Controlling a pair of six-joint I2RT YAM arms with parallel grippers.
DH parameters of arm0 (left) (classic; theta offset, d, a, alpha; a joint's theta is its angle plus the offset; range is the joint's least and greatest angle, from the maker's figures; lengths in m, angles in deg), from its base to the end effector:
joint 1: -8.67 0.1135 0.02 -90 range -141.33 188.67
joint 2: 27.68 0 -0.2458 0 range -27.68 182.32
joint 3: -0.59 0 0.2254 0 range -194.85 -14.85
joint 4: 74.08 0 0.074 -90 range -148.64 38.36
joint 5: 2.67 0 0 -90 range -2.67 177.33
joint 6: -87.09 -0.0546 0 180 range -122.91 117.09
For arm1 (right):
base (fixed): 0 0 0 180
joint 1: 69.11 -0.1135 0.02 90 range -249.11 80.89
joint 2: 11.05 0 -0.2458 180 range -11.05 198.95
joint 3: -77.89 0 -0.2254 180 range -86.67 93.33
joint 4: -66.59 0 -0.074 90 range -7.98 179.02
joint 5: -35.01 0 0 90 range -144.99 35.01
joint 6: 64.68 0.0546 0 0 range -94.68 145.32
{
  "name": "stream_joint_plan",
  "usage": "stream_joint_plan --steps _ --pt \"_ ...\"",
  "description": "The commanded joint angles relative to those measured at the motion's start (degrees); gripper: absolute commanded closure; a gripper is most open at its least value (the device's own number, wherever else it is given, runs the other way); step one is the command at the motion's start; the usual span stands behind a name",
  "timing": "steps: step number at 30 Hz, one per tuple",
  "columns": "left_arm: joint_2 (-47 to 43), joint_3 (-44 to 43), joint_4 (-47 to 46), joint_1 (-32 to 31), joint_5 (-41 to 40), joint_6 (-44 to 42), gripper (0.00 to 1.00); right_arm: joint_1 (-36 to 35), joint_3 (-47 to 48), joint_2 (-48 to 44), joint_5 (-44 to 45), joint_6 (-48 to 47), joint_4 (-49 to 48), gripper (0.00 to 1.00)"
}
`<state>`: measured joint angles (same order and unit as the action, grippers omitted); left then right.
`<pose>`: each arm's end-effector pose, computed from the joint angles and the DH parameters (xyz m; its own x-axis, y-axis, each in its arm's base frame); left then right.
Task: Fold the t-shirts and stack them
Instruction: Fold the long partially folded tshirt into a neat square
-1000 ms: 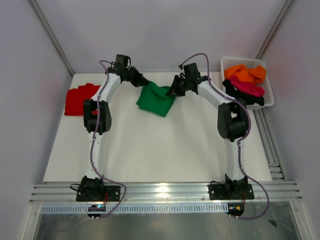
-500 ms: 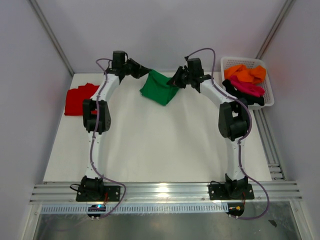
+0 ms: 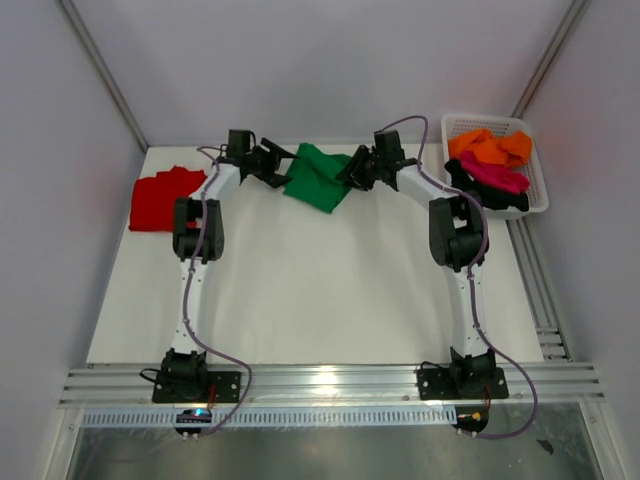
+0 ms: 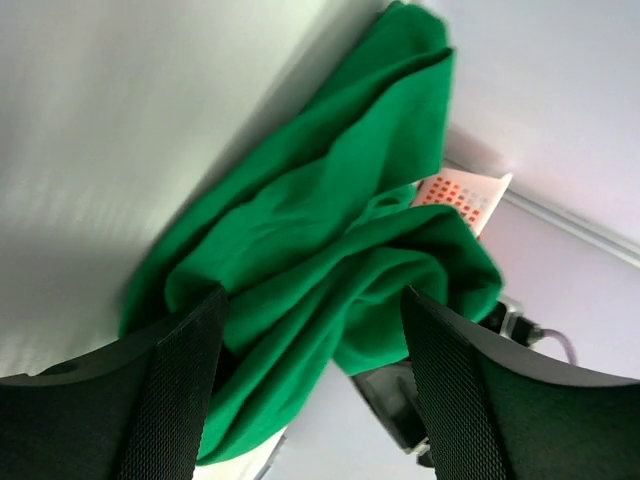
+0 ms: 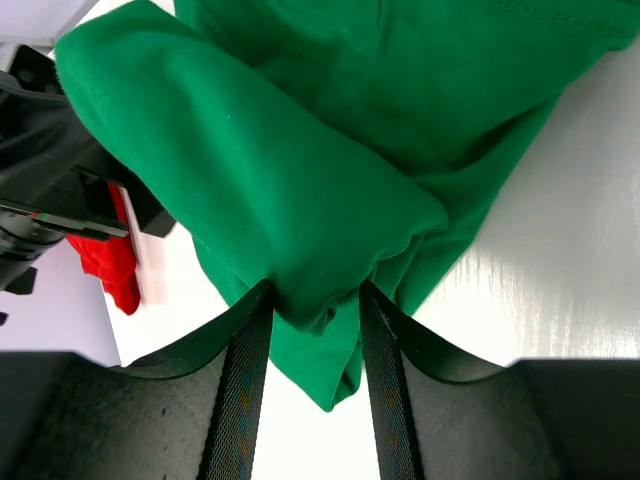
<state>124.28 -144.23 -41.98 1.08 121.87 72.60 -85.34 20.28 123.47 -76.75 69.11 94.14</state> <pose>0.5438 -0.1037 0.1258 -0.6837 -0.7135 0.1535 -0.4709 0.2707 -0.8396 0.4828 0.1616 0.1618 -0.8118 0.4331 -0.3918 0.0391 0.7097 0.7035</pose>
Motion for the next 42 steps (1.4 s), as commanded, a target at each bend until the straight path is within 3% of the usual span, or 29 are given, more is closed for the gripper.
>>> stream_joint_plan --steps 1,7,18,26,31,42 --pt "-4.56 2.98 -1.72 0.04 3.33 -2.9 0.27 -0.03 2.56 -0.84 -0.3 0.86 -2.1 0.56" --pt "-8.78 10.37 -1.91 -0.05 4.13 -6.94 0.27 -0.03 -0.96 -2.59 -1.09 -0.89 -2.8 0.56" --pt "-22.21 20.39 10.67 -0.05 0.71 -25.74 0.28 -0.03 -11.05 -13.48 0.04 -9.77 -1.57 0.56" --pt "-31.36 30.67 14.1 -0.05 -1.14 -28.48 0.29 -0.56 -19.06 -22.63 -0.56 -13.21 -1.84 0.56" --pt "-38.66 40.24 13.83 -0.14 -3.25 -30.41 0.29 -3.45 -19.16 -22.02 -0.48 -14.08 -1.75 0.56" --pt "-60.26 54.05 14.8 -1.02 -3.25 -31.56 0.29 -6.18 -7.38 -9.46 -2.41 -13.38 -2.62 0.56"
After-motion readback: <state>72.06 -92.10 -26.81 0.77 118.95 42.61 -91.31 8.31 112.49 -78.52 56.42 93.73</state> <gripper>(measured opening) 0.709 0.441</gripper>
